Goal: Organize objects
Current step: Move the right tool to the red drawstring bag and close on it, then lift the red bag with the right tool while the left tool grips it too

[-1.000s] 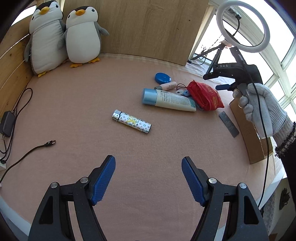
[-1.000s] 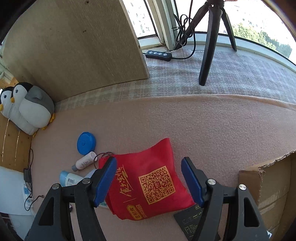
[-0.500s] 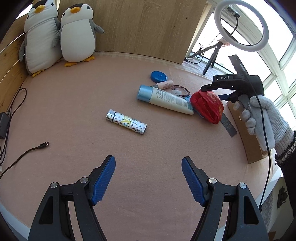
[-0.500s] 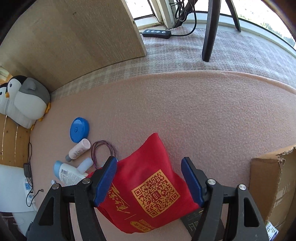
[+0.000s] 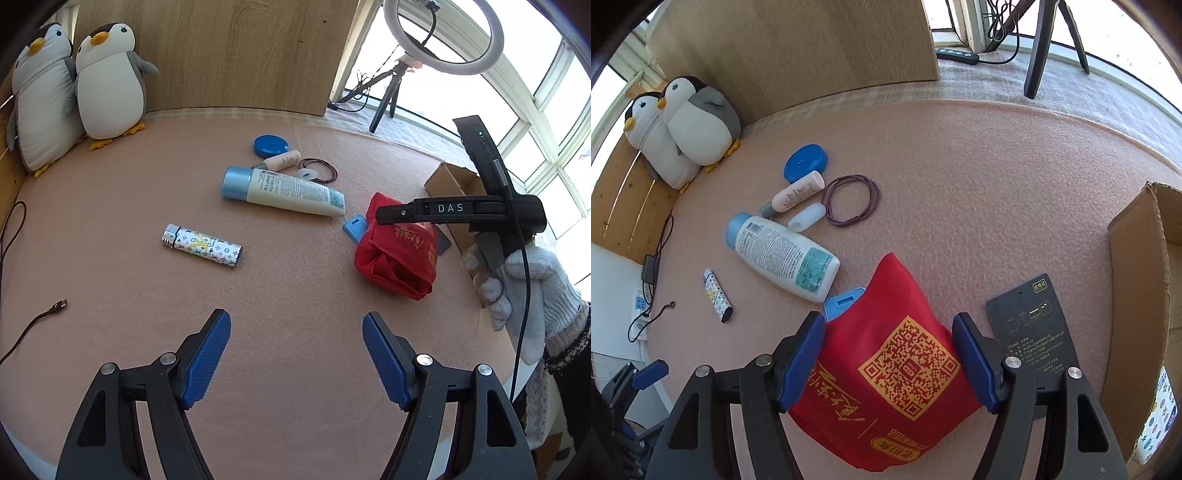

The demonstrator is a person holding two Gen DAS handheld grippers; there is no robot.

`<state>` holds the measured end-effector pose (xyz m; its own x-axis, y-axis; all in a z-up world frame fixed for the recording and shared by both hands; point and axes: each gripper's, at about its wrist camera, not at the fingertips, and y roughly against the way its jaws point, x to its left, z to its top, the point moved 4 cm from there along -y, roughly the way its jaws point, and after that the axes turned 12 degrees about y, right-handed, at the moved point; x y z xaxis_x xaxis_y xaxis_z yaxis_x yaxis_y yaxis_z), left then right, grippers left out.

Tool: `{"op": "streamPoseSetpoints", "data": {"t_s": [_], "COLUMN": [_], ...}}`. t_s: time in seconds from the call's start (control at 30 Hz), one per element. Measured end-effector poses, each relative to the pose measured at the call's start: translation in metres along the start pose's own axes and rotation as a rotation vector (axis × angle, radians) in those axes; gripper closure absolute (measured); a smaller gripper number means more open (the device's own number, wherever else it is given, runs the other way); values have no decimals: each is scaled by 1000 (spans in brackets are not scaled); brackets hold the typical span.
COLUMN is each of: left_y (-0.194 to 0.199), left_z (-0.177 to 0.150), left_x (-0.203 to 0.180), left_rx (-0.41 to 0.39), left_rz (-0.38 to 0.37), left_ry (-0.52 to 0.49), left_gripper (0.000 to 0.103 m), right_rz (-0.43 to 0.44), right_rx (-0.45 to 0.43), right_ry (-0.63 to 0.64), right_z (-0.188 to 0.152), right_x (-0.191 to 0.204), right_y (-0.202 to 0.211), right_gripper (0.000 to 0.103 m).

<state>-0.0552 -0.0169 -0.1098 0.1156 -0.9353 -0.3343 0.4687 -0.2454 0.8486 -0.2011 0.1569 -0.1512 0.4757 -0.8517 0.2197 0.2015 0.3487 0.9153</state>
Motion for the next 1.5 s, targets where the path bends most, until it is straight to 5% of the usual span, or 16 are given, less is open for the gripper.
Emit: {"op": "streamPoseSetpoints", "data": {"t_s": [0.33, 0.77, 1.0, 1.5], "left_y": [-14, -51, -85, -94], "left_z": [-9, 10, 12, 3], "left_x": [-17, -80, -107, -112], "left_rx": [36, 85, 147, 177], "left_rz": [-38, -133, -172, -250], "left_ry": [-33, -188, -265, -226], "left_gripper": [26, 26, 34, 46], "right_rz": [26, 85, 116, 153], "right_rx": [-28, -138, -135, -110], "right_ry": [63, -284, -326, -325], "right_z": [-28, -74, -85, -79], "right_x": [19, -23, -24, -17], "right_y": [12, 54, 50, 33], "right_gripper": [36, 35, 35, 41]}}
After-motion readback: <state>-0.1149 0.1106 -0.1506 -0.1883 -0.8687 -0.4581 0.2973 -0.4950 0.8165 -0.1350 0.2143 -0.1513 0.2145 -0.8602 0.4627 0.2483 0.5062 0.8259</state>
